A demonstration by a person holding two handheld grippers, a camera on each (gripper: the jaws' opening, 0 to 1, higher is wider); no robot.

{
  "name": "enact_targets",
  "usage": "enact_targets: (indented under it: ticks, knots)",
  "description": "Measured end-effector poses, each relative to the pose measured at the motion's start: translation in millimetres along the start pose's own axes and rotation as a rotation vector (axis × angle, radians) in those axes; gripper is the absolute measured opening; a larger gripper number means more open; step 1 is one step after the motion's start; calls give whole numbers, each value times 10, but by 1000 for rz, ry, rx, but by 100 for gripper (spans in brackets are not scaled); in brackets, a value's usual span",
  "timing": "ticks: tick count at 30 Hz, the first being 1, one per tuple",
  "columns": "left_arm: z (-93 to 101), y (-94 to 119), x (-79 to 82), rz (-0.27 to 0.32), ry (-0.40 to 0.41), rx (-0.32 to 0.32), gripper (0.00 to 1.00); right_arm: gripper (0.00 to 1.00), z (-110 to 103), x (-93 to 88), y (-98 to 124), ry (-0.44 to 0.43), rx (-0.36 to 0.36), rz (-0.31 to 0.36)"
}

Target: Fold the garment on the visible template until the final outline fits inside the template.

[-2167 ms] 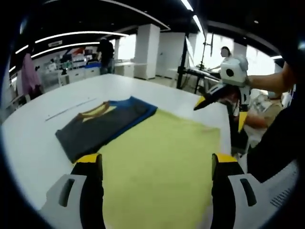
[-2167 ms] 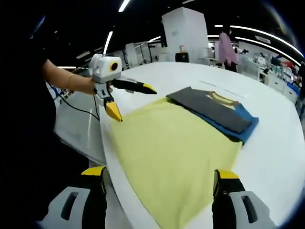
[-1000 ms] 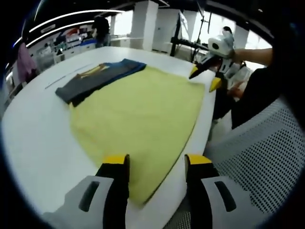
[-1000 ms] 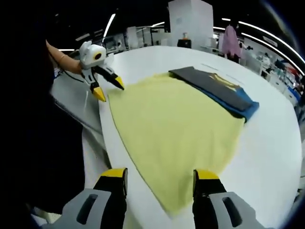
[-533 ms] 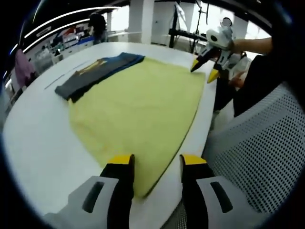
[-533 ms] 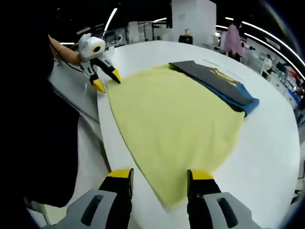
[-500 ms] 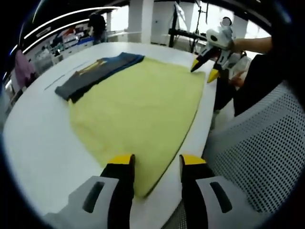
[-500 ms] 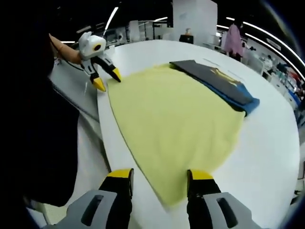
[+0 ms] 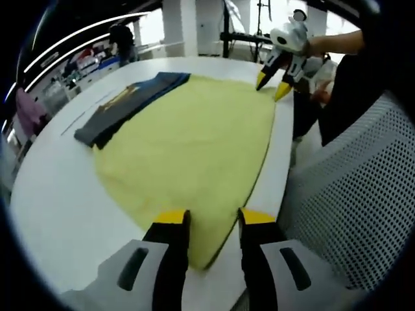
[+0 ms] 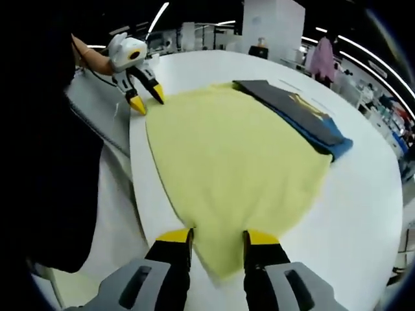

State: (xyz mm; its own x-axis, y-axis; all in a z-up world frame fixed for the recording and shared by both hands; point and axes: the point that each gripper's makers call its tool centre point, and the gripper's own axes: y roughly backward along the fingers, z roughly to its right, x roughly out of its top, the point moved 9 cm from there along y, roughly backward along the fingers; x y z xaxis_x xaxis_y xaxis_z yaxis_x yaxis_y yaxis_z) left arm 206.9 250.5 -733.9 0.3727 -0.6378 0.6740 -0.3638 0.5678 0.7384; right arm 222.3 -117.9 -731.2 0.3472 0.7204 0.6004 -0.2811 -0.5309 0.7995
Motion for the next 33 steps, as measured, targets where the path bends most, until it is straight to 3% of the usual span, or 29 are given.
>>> enact_targets:
  ticks: [7, 11, 17, 26, 33]
  knots:
    - [-36, -15, 7, -11, 17, 40, 11, 6, 65, -7, -12, -21, -45, 16]
    - [-46, -31, 25, -16, 2, 43, 6, 4, 84, -17, -19, -42, -45, 30]
    - [-116, -36, 43, -28, 77, 60, 2, 0, 104, -7, -13, -109, -42, 50]
    - [-157, 65, 116, -35, 130, 69, 0, 0, 158, 116, 106, -201, -64, 147]
    - [-203, 162, 258, -37, 177, 73, 0, 0, 204, 244, 203, -232, -94, 184]
